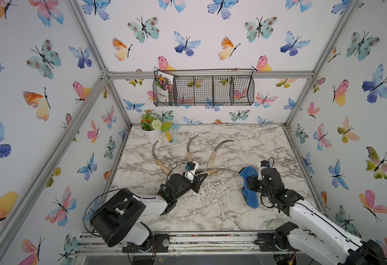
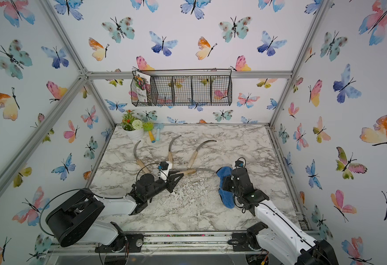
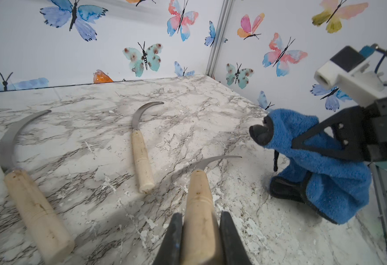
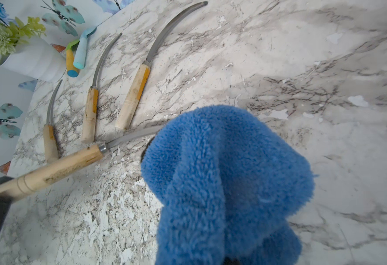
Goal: Wipe small sickles with rags
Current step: Adjust the small sickle.
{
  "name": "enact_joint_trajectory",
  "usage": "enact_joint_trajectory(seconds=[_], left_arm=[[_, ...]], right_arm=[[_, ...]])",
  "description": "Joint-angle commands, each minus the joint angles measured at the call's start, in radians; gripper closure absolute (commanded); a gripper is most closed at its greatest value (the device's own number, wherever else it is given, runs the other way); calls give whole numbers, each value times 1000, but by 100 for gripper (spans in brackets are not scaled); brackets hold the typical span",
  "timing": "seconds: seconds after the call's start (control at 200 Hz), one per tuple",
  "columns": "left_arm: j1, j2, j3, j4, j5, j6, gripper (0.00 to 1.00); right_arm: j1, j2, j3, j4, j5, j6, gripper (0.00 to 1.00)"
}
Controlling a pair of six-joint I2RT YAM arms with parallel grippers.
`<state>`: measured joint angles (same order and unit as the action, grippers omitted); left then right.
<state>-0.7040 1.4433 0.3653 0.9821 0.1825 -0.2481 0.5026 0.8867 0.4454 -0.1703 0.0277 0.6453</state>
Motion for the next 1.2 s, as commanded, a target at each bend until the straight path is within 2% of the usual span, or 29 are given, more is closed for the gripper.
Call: enact_joint_trajectory(seconds=[0.0,0.205,0.335,0.486,0.731,1.196], left_arm=[[43,10,86,-90,115,-163,100],[47,-39,151,-148,183,-276,100],[30,-51,175,-175,187,-306,100],[-28,-21,230,-250,172,-278,100],[-146,27,299,-338,158,-226,100],[-263,47,273,-390,166,-174,100]], right_arm=[[33,-35,-26,70,-61,2,99],[104,26,-59,221,-129,28,99],[167,86,-38,264,-113,33,99],[217,124,-33,322,-103,53,98],[220,135,-24,342,-56,91,99],[220,87,10,281,16,89,99]])
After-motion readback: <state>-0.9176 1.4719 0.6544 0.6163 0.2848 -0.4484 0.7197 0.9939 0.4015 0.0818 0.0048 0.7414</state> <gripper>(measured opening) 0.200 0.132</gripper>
